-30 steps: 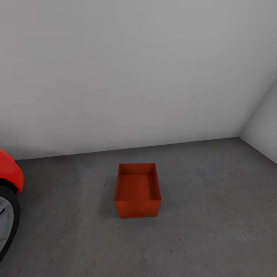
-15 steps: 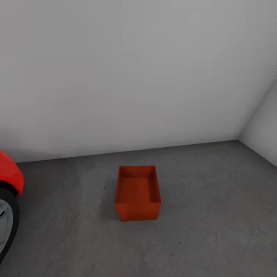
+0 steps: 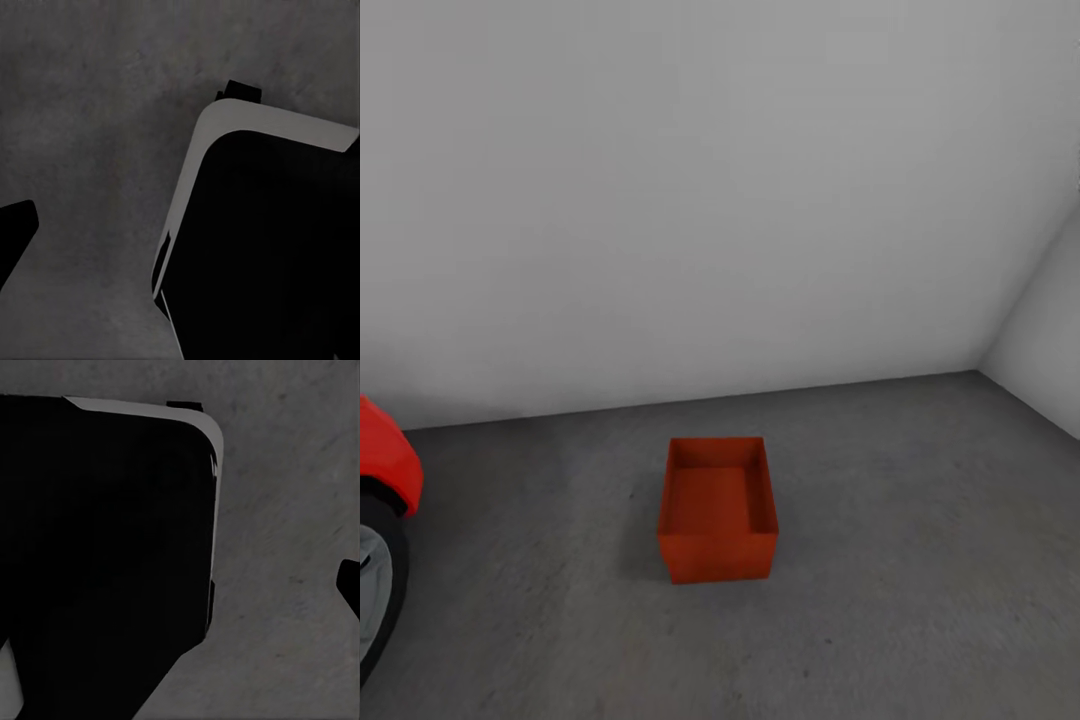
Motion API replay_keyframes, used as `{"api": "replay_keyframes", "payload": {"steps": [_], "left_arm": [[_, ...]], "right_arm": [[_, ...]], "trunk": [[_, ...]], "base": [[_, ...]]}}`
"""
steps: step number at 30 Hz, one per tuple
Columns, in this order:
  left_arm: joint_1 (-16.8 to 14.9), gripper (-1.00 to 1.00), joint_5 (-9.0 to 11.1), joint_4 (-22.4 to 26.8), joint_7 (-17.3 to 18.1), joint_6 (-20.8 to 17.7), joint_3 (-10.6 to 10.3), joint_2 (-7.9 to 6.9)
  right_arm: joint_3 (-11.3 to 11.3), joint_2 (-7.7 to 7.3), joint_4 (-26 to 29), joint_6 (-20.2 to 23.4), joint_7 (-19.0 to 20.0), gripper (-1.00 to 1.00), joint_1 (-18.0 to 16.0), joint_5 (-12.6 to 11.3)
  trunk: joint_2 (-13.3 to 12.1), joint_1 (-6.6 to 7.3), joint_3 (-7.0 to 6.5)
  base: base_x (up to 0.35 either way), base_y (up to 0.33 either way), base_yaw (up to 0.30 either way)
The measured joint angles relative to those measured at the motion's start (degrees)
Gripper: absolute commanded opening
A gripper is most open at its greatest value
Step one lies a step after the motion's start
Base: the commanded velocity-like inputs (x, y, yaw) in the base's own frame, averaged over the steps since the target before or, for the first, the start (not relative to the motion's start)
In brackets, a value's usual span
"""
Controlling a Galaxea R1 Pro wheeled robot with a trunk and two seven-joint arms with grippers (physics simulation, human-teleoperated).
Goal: Move the two storage containers from the living room to the garage. In the garage, place one container on the floor and stack the other container on top of it (either order is fine).
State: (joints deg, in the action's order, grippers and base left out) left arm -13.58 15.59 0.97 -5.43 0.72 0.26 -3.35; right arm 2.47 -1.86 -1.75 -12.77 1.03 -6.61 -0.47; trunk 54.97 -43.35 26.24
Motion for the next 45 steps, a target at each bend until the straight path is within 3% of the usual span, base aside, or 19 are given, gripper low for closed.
{"api": "replay_keyframes", "payload": {"steps": [45], "left_arm": [[0.0, 1.0, 0.0, 0.0, 0.0, 0.0, 0.0, 0.0]], "right_arm": [[0.0, -0.58, 0.0, -1.0, 1.6, 1.0, 0.0, -0.1]], "trunk": [[0.0, 0.0, -4.19]], "base": [[0.0, 0.0, 0.0]]}}
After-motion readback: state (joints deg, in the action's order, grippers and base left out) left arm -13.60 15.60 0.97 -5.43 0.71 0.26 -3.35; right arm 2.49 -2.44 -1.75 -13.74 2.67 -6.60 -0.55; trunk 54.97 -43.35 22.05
